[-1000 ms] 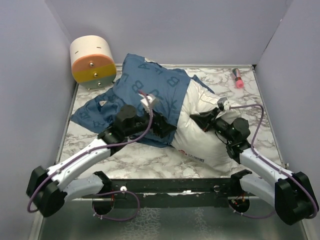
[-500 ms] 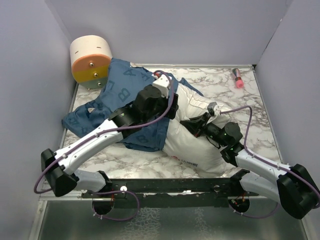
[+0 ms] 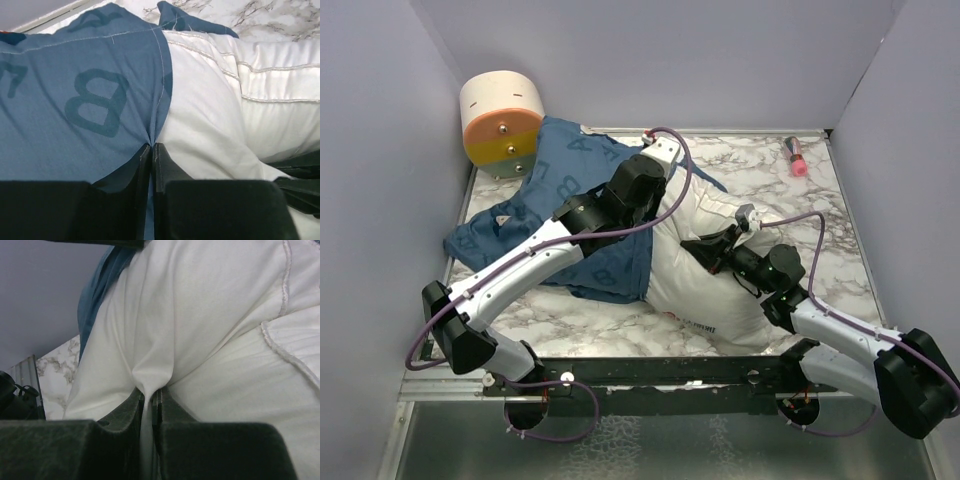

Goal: Put the pillow into the pillowcase
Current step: Stuff the pillow into the pillowcase.

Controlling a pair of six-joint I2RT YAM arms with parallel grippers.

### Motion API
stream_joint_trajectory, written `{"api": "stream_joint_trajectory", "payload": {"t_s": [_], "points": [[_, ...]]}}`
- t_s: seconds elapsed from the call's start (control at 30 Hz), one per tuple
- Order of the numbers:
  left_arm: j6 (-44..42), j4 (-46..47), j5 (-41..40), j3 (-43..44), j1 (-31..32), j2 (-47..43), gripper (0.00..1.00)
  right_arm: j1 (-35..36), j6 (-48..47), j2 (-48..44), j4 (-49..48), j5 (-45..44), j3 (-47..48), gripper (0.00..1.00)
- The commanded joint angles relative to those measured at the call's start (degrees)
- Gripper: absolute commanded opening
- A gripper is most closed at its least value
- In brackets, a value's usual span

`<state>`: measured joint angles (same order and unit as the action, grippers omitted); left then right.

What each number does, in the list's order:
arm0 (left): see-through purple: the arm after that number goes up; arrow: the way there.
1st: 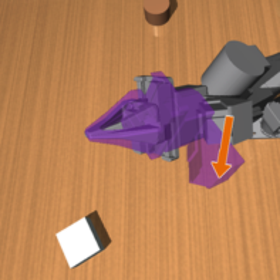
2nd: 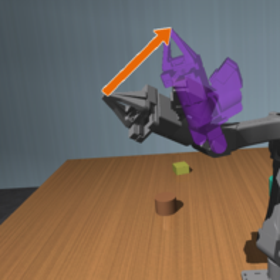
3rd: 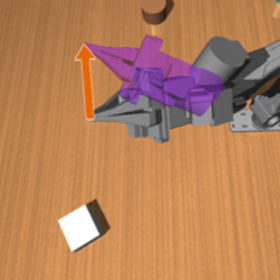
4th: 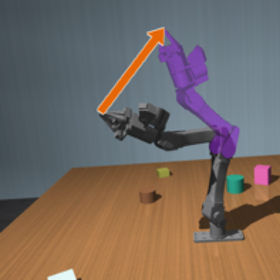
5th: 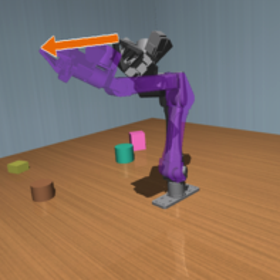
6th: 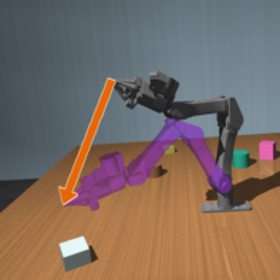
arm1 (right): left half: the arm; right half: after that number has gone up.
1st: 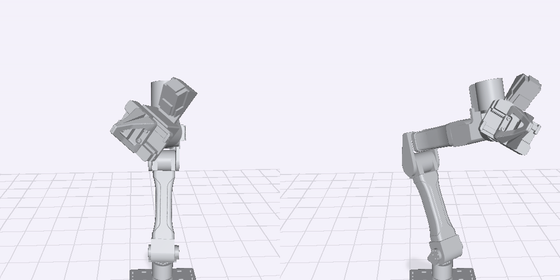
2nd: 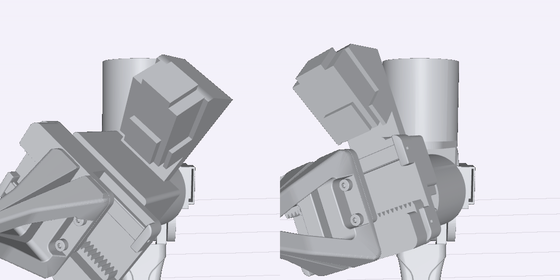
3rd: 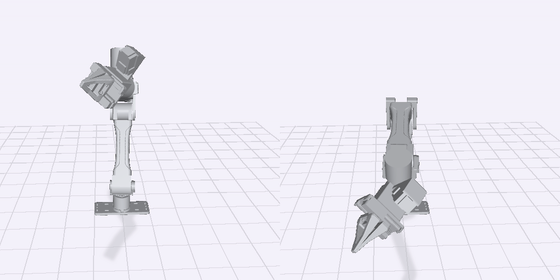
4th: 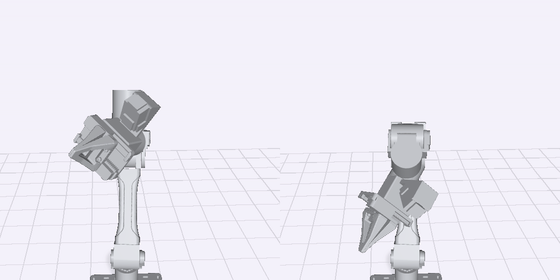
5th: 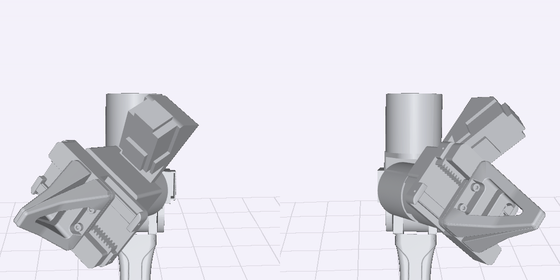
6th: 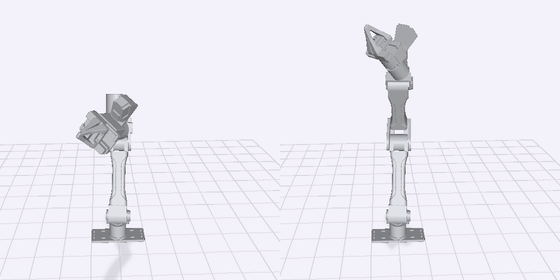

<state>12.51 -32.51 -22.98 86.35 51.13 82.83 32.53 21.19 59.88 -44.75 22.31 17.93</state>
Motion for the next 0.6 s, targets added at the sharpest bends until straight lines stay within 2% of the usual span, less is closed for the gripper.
{"api": "stream_joint_trajectory", "payload": {"t_s": [0.0, 0.07, 0.17, 0.33, 0.43, 0.57], "points": [[-1.8, -0.7, 1.4, 5.0, -0.1, 0.3, 0.02, 1.6, 0.9, 2.6, 13.4, 4.1, -2.8, 0.01], [-1.6, 1.2, 6.3, 5.4, -0.1, 0.4, 0.00, 1.6, 0.9, 2.6, 13.4, 4.1, -2.4, 0.01], [0.1, 6.8, 18.1, 5.5, -0.1, 1.0, 0.00, 1.6, 1.1, 3.4, 12.4, 4.7, 0.0, 0.01], [4.5, 14.3, 37.0, 13.1, -0.1, 7.6, 0.00, 1.6, 0.6, 9.6, 11.1, 2.6, 12.0, 0.01], [5.1, 14.4, 42.1, 22.3, -0.1, 13.0, 0.00, 1.5, -0.2, 14.0, 10.2, -2.1, 22.4, 0.01], [3.4, 10.9, 44.6, 34.0, -1.0, 18.9, 0.00, 0.2, -1.8, 16.5, 9.9, -8.1, 33.2, 0.01]]}}
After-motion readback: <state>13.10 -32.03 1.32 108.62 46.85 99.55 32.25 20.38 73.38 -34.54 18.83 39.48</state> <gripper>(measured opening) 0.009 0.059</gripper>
